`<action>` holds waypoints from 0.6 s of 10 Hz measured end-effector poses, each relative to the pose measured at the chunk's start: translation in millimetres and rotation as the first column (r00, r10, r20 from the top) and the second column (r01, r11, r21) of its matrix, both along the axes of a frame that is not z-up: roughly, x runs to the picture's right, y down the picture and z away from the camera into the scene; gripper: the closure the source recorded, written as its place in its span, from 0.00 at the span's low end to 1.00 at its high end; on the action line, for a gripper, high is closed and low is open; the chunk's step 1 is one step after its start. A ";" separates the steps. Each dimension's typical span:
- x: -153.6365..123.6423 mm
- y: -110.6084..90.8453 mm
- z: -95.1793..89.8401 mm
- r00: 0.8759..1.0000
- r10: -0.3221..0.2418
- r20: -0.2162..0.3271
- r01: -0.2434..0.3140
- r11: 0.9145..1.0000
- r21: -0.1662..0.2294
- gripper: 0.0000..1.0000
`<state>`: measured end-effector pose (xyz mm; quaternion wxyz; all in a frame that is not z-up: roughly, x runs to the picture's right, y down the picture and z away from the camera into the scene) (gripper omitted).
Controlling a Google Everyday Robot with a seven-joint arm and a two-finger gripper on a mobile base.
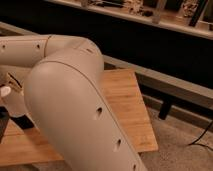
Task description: Place the ceramic cup over the eraser
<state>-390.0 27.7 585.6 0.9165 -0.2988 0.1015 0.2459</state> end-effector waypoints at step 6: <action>-7.2 26.0 -3.3 0.998 -0.061 0.025 0.062 0.998 -0.029 1.00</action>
